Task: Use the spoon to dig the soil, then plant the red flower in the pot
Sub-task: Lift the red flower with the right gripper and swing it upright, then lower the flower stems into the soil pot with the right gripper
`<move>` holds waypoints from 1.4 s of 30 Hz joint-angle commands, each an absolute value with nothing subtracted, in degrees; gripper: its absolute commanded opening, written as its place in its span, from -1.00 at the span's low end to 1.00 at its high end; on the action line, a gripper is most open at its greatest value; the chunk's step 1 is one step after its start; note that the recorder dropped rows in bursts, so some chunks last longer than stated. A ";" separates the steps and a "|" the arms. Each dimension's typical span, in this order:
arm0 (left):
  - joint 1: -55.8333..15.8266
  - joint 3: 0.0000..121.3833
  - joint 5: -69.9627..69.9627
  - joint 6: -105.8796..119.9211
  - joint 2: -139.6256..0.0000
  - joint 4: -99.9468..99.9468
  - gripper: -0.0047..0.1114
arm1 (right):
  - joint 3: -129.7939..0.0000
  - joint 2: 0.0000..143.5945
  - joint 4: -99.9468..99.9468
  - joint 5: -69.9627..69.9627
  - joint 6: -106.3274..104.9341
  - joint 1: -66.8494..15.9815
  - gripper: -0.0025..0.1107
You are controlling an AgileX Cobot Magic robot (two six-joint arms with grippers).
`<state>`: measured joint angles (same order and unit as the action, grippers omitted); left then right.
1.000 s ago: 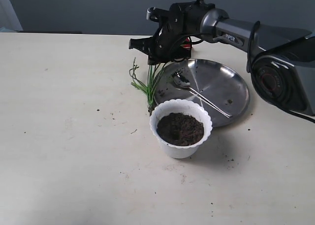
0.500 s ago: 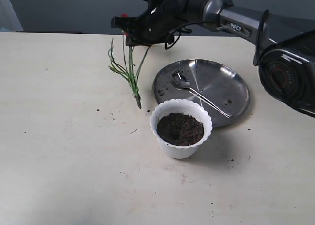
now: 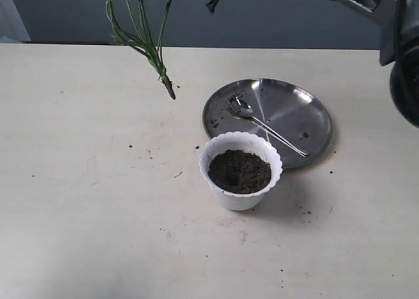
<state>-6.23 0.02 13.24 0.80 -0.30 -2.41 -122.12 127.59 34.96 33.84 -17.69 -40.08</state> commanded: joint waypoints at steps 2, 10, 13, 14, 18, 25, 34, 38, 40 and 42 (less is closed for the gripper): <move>-6.39 0.00 13.29 0.58 0.00 -2.51 -0.91 | -108.82 116.81 43.22 30.23 -30.25 -40.14 -0.96; -6.39 0.00 13.29 0.58 0.00 -2.51 -0.91 | -67.86 89.12 59.35 0.81 -57.10 -41.18 -0.96; -6.39 0.00 13.29 0.58 0.00 -2.51 -0.91 | -59.51 81.18 58.97 -7.89 -57.66 -42.56 -0.96; -6.39 0.00 13.29 0.58 0.00 -2.51 -0.91 | -57.50 79.31 58.97 -9.71 -57.66 -42.94 -0.96; -6.39 0.00 13.29 0.58 0.00 -2.51 -0.91 | -51.55 72.71 53.51 -15.17 -47.42 -45.32 -0.96; -6.39 0.00 13.29 0.58 0.00 -2.51 -0.91 | -40.76 70.99 24.06 -32.25 -13.73 -51.24 -0.96; -6.39 0.00 13.29 0.58 0.00 -2.51 -0.91 | -35.83 75.15 12.48 -40.14 -4.00 -52.19 -0.96; -6.39 0.00 13.29 0.58 0.00 -2.51 -0.91 | -35.69 77.13 12.08 -42.67 -3.89 -52.19 -0.96; -6.39 0.00 13.29 0.58 0.00 -2.51 -0.91 | -35.69 77.99 12.23 -42.73 -3.89 -52.19 -0.96; -6.39 0.00 13.29 0.58 0.00 -2.51 -0.91 | -35.69 78.70 12.52 -42.73 -3.76 -52.19 -0.96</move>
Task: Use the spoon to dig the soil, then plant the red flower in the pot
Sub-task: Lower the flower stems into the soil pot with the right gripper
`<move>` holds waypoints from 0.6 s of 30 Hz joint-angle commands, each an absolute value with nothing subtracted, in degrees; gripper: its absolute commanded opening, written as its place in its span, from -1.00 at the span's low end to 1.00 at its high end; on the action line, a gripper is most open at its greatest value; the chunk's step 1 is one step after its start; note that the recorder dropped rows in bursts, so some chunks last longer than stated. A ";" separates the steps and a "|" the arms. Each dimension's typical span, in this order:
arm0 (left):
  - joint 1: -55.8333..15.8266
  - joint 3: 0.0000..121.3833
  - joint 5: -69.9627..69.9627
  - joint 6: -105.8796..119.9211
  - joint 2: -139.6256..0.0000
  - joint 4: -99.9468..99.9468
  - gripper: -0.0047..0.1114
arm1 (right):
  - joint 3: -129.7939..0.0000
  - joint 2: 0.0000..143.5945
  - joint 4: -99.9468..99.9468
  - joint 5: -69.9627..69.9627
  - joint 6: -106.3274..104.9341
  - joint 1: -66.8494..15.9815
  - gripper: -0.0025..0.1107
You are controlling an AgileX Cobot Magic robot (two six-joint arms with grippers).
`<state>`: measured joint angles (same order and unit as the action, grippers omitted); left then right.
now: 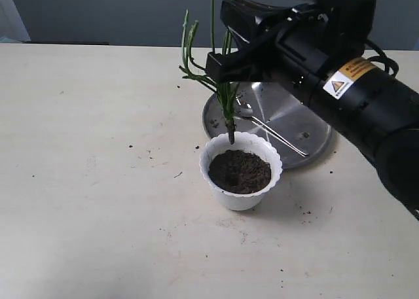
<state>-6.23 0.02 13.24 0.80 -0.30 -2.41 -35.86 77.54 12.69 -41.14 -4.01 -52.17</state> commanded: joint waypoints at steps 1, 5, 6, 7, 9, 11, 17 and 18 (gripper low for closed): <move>-6.39 0.00 13.29 0.58 0.00 -2.51 -0.91 | -35.69 79.24 12.52 -42.73 -3.64 -52.19 -0.96; -6.39 0.00 13.29 0.58 0.00 -2.51 -0.91 | -35.59 81.07 12.52 -42.83 -2.25 -52.19 -0.96; -6.39 0.00 13.29 0.58 0.00 -2.51 -0.91 | -35.59 81.58 12.52 -43.02 -1.90 -52.19 -0.96; -6.39 0.00 13.29 0.58 0.00 -2.51 -0.91 | -35.59 82.20 12.52 -43.29 -1.50 -52.19 -0.96; -6.39 0.00 13.29 0.58 0.00 -2.51 -0.91 | -35.14 83.23 12.52 -44.92 -1.50 -52.19 -0.96; -6.39 0.00 13.29 0.58 0.00 -2.51 -0.91 | -33.81 84.11 12.72 -47.85 -0.72 -52.19 -0.96; -6.39 0.00 13.29 0.58 0.00 -2.51 -0.91 | -28.06 84.91 13.92 -57.37 0.31 -52.19 -0.96; -6.39 0.00 13.29 0.58 0.00 -2.51 -0.91 | -27.57 84.91 14.26 -57.65 0.76 -52.19 -0.96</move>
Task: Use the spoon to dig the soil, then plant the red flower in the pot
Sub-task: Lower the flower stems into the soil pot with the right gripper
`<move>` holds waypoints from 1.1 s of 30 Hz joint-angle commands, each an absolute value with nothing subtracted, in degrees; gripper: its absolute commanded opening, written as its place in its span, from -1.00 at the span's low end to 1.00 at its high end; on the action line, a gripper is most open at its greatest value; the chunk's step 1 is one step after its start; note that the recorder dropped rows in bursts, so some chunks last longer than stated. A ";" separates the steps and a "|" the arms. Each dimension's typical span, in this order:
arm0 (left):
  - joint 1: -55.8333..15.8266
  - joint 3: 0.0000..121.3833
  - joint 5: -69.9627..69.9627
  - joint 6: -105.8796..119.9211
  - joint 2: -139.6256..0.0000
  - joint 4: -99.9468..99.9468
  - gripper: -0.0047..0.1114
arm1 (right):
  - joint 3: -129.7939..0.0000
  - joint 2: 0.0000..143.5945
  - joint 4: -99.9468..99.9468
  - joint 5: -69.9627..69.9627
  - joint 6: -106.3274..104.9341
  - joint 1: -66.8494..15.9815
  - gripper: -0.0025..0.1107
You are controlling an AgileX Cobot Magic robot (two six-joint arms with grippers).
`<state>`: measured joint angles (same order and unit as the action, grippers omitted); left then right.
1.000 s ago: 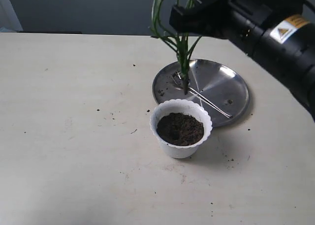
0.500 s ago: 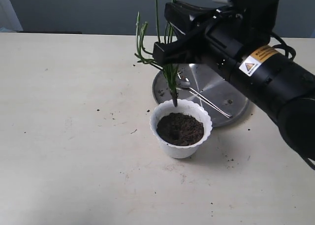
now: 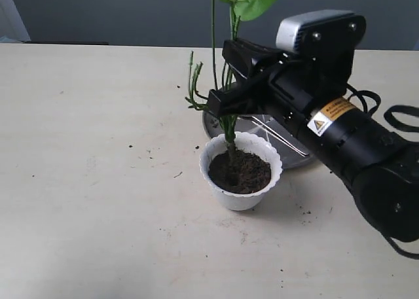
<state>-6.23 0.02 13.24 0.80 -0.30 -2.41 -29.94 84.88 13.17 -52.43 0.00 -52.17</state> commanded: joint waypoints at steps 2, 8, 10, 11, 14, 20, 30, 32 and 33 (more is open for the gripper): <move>-6.39 0.00 13.29 0.58 0.00 -2.51 -0.91 | -27.17 84.91 14.26 -57.54 2.04 -52.19 -0.96; -6.39 0.00 13.29 0.58 0.00 -2.51 -0.91 | -27.17 86.03 14.26 -56.44 2.16 -52.06 -0.96; -6.39 0.00 13.29 0.58 0.00 -2.51 -0.91 | -27.17 88.29 14.63 -57.82 2.16 -52.06 -0.96; -6.39 0.00 13.29 0.58 0.00 -2.51 -0.91 | -27.17 89.10 14.63 -58.47 2.20 -52.06 -0.96; -6.39 0.00 13.29 0.58 0.00 -2.51 -0.91 | -27.17 93.94 14.63 -65.02 2.30 -52.06 -0.96; -6.39 0.00 13.29 0.58 0.00 -2.51 -0.91 | -26.13 98.12 16.56 -66.06 2.97 -52.06 -0.96; -6.39 0.00 13.29 0.58 0.00 -2.51 -0.91 | -16.81 95.10 14.70 -69.54 13.01 -52.06 -0.96; -6.39 0.00 13.29 0.58 0.00 -2.51 -0.91 | -16.68 94.30 11.36 -68.32 15.21 -52.06 -0.96; -6.39 0.00 13.29 0.58 0.00 -2.51 -0.91 | -16.68 94.03 9.85 -67.93 15.92 -52.06 -0.96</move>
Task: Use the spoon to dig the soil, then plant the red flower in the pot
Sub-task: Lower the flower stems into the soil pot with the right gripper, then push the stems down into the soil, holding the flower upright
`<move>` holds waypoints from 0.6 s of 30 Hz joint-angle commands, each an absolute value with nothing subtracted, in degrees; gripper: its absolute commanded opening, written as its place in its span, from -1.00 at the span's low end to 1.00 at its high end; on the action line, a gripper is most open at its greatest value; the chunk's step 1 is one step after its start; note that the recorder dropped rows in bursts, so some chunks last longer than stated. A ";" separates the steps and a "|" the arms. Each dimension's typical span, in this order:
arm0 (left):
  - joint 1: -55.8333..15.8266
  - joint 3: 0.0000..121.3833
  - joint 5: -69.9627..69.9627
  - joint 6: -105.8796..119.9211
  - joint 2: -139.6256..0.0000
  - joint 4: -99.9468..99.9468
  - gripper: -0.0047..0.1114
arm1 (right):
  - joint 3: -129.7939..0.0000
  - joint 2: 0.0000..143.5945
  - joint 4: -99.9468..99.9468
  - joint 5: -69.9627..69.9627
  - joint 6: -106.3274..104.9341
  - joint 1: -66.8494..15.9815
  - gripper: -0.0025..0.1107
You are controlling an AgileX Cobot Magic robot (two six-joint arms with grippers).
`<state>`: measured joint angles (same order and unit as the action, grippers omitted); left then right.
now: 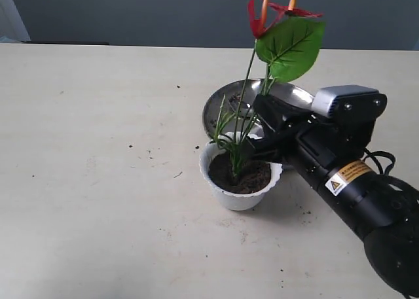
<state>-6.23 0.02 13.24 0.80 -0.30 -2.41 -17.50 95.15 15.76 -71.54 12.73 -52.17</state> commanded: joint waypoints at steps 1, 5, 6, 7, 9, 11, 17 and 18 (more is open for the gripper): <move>-6.39 0.00 13.29 0.58 0.00 -2.51 -0.91 | -16.68 93.92 8.47 -67.31 16.80 -52.06 -0.96; -6.39 0.00 13.29 0.58 0.00 -2.51 -0.91 | -16.68 93.92 7.54 -63.78 19.21 -52.06 -0.96; -6.39 0.00 13.29 0.58 0.00 -2.51 -0.91 | -16.68 93.92 7.54 -63.54 19.28 -52.06 -0.96; -6.39 0.00 13.29 0.58 0.00 -2.51 -0.91 | -16.68 93.92 7.54 -63.69 19.57 -52.06 -0.96; -6.39 0.00 13.29 0.58 0.00 -2.51 -0.91 | -16.68 93.42 7.54 -64.72 20.56 -52.06 -0.96; -6.39 0.00 13.29 0.58 0.00 -2.51 -0.91 | -16.68 92.67 7.54 -64.18 20.64 -52.06 -0.96; -6.39 0.00 13.29 0.58 0.00 -2.51 -0.91 | -16.68 90.38 7.78 -56.56 20.64 -52.06 -0.97; -6.39 0.00 13.29 0.58 0.00 -2.51 -0.91 | -16.68 90.09 7.78 -55.84 20.64 -52.06 -0.97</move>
